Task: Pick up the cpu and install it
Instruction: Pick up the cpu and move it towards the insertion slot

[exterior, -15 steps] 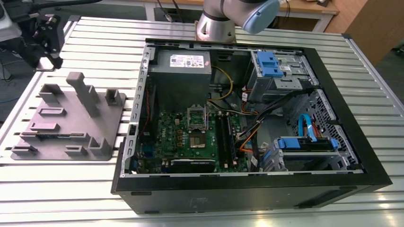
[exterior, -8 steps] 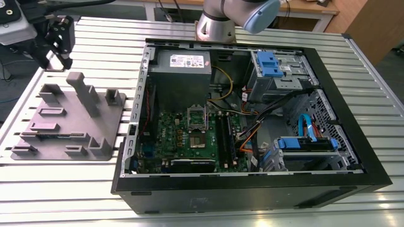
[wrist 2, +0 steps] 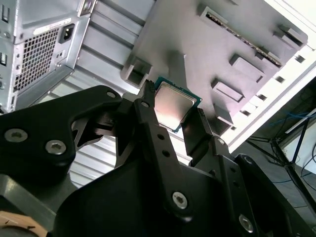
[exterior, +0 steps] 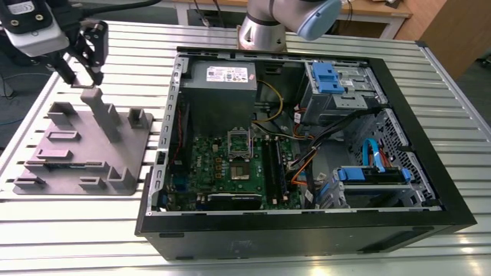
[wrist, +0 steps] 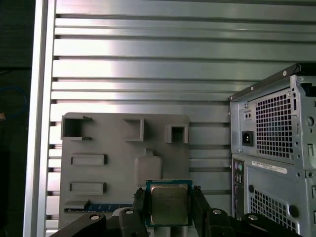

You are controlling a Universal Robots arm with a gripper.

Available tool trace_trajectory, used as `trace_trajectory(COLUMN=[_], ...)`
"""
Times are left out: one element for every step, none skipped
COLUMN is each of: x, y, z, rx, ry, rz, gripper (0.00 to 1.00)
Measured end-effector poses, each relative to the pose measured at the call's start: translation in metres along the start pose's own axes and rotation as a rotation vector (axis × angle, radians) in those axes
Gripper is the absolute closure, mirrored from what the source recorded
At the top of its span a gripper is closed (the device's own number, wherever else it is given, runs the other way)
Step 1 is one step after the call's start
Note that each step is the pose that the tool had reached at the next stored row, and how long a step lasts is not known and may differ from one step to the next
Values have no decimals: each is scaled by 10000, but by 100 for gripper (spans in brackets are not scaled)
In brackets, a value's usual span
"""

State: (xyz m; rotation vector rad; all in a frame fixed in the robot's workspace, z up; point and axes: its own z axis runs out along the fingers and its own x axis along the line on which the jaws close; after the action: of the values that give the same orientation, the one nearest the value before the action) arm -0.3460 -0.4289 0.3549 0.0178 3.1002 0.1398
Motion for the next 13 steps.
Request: trace_trajectory(x=[-37,-73,-110,-148,-185,-228,-267,-309,-350,-390,-430,-471,-512], y=[0,1,1,1,1,2,2,2,2,3,3,4,4], z=[3,5,8,10,12,16,18,21,24,27,30,32,34], rx=[-1,-1,-1,0,0,-1,0,-1,-1,-1,-1,-1,0], ry=[0,2,3,5,6,5,7,8,10,12,13,14,17], rz=[0,-1,-1,-1,-1,1,1,0,0,0,0,1,2], gripper=[53,53,53,53,53,53,53,53,53,53,53,53,53])
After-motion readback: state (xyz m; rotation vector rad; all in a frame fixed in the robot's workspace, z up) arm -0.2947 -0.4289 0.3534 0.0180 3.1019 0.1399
